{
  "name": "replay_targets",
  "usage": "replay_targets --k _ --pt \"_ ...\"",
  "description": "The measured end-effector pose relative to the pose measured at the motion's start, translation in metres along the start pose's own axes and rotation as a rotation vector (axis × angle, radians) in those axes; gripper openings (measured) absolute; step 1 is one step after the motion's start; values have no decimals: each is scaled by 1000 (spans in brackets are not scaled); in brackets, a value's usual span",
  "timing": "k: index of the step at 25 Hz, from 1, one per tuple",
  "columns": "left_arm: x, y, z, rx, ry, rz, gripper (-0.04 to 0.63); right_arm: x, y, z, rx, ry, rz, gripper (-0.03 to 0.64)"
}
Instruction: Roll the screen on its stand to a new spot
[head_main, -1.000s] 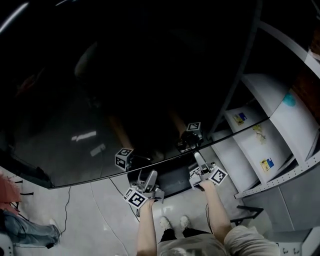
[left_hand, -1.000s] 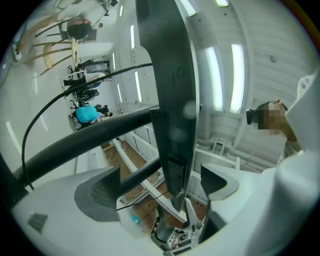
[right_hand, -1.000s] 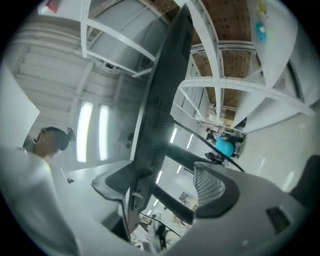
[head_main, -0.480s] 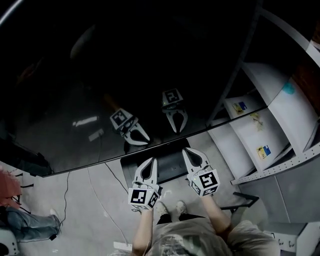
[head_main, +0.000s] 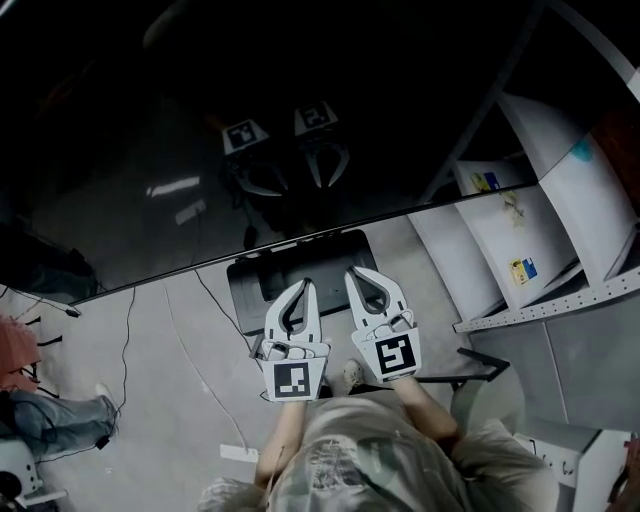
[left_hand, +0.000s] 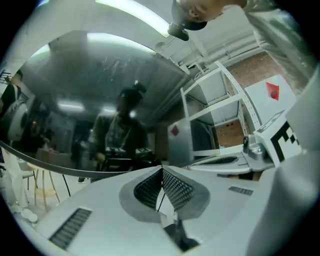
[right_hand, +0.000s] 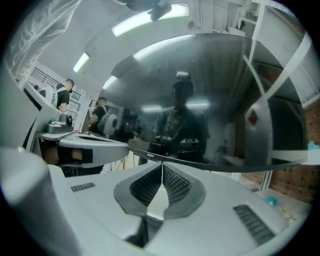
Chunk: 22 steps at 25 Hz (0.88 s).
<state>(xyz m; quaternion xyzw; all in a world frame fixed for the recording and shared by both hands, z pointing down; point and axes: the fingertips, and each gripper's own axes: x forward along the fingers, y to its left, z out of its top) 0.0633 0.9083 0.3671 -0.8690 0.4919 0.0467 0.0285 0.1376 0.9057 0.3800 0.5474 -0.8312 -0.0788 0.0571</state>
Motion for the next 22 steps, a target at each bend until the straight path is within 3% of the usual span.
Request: replay_targets --k 9,22 --pt "-10 10 9 26 -16 46 15 -5 19 14 -16 -40 36 20" --pt "-15 0 13 83 1 46 15 -11 28 19 -13 -59 58 20"
